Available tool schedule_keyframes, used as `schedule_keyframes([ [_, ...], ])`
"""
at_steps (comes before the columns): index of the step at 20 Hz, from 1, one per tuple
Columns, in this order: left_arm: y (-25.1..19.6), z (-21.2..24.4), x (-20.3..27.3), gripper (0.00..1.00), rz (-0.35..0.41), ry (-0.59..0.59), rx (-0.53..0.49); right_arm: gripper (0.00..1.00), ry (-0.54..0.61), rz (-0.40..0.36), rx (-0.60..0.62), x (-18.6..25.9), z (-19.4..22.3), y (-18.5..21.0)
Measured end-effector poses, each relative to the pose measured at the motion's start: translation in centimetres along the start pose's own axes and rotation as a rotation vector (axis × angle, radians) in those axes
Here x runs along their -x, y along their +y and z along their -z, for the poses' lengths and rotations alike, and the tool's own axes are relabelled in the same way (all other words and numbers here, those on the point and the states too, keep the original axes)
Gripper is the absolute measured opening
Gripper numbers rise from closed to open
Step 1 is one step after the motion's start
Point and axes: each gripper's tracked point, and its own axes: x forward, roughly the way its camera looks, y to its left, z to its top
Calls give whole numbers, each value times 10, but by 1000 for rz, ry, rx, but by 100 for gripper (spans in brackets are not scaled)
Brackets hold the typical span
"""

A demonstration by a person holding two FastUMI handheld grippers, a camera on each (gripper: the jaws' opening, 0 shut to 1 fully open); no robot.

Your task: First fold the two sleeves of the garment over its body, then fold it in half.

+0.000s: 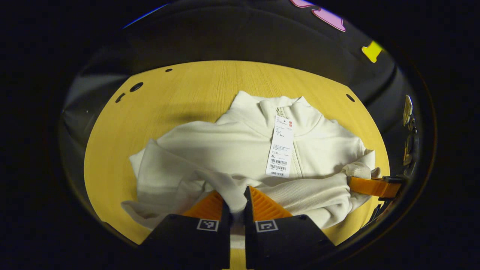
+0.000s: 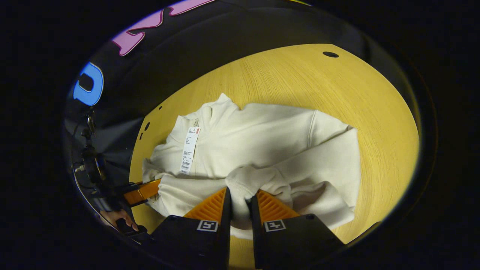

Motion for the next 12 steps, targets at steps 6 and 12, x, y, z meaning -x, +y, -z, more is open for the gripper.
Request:
schedule_keyframes([
  [6,0,0,0,34,45,-31,59,54,-34,33,66,0,1,8],
  [12,-4,-9,27,74,61,-98,67,99,-61,-9,69,23,2,26],
])
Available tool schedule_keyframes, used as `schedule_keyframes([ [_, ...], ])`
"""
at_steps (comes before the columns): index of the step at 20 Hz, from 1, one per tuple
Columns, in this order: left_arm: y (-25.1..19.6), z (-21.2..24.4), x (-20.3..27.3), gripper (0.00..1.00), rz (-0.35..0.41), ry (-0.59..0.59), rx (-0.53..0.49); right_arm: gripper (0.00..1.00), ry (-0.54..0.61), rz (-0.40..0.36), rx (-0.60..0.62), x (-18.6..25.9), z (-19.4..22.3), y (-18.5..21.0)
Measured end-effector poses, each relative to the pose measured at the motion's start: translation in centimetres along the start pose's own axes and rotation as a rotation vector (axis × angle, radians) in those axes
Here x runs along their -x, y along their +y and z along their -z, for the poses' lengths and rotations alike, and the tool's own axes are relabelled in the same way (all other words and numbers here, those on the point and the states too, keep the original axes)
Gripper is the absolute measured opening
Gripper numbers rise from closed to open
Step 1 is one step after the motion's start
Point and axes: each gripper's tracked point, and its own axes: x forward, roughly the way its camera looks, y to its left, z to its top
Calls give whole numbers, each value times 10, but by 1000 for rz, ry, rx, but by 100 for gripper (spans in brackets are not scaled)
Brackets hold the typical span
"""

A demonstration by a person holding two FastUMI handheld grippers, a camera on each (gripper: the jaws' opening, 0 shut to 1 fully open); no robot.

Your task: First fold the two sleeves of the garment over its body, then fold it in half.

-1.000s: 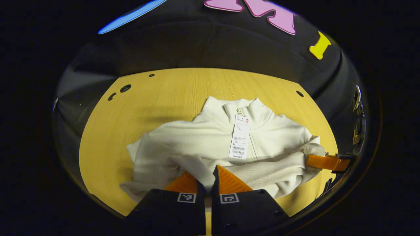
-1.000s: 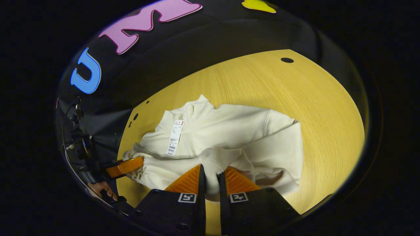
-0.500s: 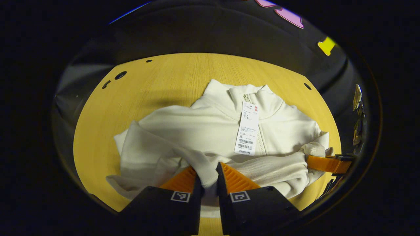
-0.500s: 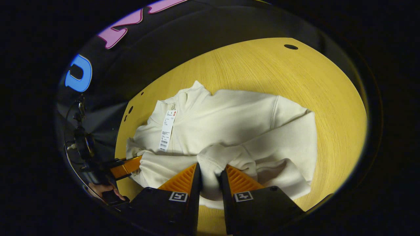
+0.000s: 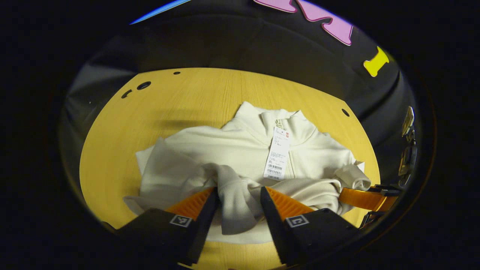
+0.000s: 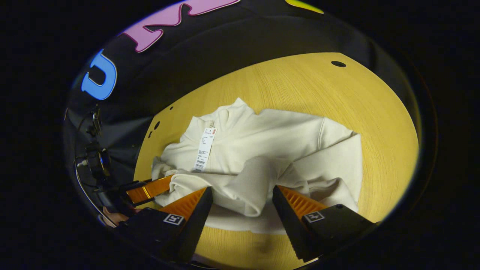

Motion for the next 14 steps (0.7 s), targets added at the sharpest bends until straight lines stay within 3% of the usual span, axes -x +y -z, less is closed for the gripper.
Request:
schedule_keyframes([
  [1,-3,1,8,82,12,-13,-6,99,-4,7,14,5,2,-1],
  [2,-6,0,15,95,24,-24,-8,99,-10,11,27,11,3,-2],
  [4,-13,1,31,90,51,-48,1,99,-29,11,44,24,3,-1],
  [9,-23,20,73,95,110,-89,56,98,-84,-38,46,61,3,14],
  [14,-17,31,113,95,72,-182,15,99,-171,-47,94,98,7,22],
])
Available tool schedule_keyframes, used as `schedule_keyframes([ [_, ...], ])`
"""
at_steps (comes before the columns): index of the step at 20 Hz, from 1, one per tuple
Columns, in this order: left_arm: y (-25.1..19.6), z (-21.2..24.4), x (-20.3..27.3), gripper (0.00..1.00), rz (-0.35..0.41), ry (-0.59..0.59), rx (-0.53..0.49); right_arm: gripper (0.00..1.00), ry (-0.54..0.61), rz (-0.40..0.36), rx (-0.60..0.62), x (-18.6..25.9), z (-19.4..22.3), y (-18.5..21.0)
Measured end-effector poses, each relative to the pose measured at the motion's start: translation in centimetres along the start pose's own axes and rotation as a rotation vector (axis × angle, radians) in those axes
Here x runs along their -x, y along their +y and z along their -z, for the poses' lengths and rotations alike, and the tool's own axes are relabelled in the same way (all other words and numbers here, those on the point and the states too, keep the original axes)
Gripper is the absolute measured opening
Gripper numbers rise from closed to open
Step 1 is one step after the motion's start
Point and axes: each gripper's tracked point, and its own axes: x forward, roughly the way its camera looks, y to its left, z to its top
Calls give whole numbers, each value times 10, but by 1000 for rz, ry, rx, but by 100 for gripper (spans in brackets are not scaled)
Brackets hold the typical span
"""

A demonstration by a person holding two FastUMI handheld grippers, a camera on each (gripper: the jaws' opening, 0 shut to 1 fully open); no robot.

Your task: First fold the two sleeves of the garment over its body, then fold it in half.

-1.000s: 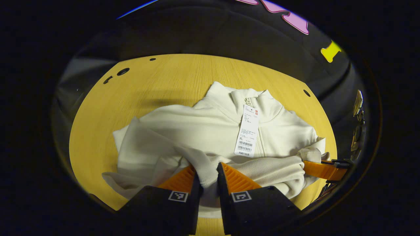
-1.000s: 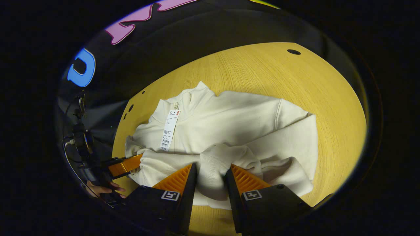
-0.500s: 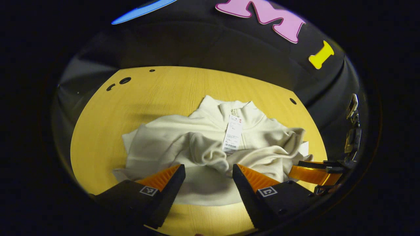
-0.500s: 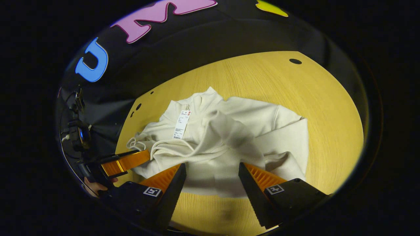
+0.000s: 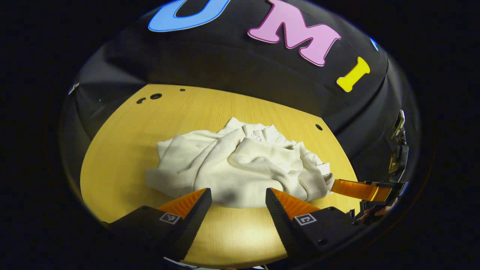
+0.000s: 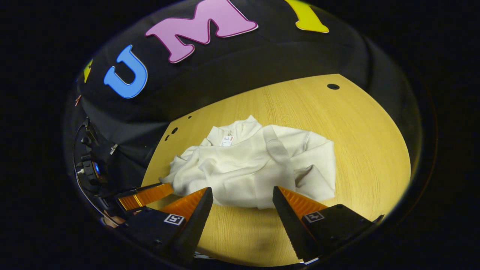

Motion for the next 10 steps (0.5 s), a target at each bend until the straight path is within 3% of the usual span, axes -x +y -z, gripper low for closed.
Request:
schedule_keyframes([
  [4,-17,5,25,95,23,-54,-65,99,-18,11,70,22,9,4],
  [10,-30,26,41,95,62,-23,-95,99,-13,6,107,33,22,13],
])
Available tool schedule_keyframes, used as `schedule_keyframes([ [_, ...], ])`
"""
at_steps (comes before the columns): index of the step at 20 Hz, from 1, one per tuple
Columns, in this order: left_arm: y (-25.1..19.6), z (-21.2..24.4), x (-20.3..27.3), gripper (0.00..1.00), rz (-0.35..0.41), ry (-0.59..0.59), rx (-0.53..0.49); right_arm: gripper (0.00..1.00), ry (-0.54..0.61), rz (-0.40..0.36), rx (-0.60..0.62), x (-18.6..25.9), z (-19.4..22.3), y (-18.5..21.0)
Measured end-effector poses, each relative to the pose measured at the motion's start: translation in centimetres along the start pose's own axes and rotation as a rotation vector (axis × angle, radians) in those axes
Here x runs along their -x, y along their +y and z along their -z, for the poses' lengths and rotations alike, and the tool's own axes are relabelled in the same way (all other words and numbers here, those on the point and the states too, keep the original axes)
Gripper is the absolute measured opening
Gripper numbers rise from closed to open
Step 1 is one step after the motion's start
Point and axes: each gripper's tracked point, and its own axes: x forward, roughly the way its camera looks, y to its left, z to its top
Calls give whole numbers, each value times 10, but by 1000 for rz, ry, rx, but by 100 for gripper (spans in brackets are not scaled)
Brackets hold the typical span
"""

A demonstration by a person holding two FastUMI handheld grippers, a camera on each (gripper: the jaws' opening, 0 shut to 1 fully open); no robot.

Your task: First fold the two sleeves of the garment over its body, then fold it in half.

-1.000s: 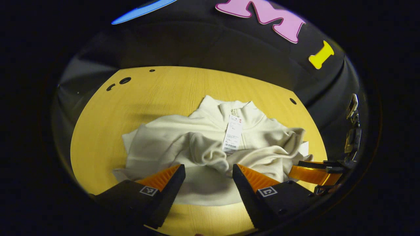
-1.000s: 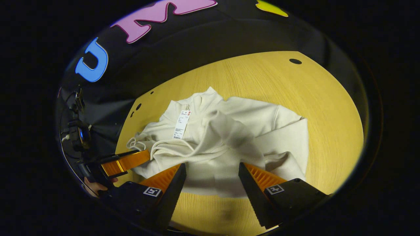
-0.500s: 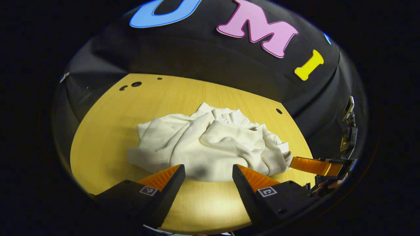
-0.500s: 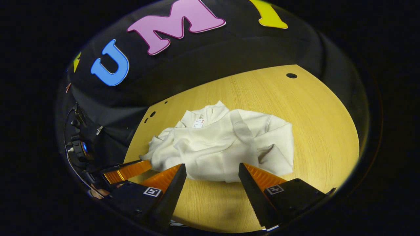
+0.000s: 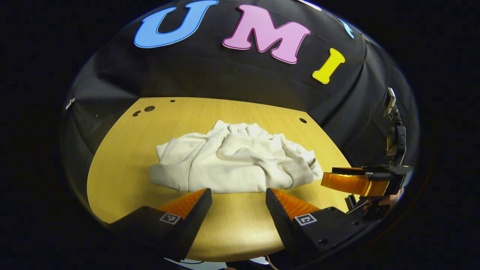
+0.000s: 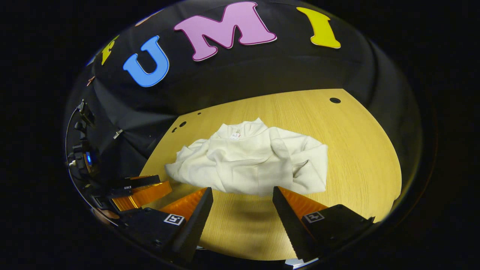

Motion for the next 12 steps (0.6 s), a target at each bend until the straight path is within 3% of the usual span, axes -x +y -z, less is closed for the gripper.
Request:
schedule_keyframes([
  [1,0,2,1,90,1,3,-3,99,4,-1,-1,0,2,1],
  [2,1,5,2,95,2,10,-3,99,5,-1,-3,0,2,1],
  [12,5,6,2,95,-5,22,12,99,26,-10,-1,-3,7,5],
])
